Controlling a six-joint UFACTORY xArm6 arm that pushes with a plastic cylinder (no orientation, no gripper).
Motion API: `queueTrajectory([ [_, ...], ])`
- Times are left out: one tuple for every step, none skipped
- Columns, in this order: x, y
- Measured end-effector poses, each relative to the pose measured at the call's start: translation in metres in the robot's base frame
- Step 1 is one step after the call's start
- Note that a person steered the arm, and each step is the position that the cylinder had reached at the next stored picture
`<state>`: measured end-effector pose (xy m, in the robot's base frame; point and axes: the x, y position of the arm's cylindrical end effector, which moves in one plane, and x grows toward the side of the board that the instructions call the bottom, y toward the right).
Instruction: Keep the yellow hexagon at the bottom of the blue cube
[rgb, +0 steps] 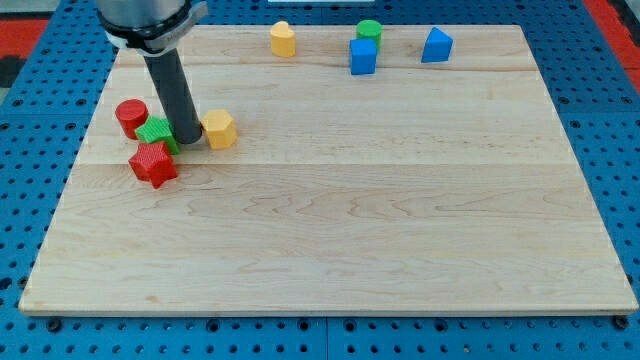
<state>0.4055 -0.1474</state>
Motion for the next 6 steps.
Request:
queueTrajectory([
  [-0.025, 0.041],
  [-0.020, 0.077],
  [0.000, 0.063],
  [-0.022, 0.073],
  [-0.028, 0.118],
  [-0.052, 0.137],
])
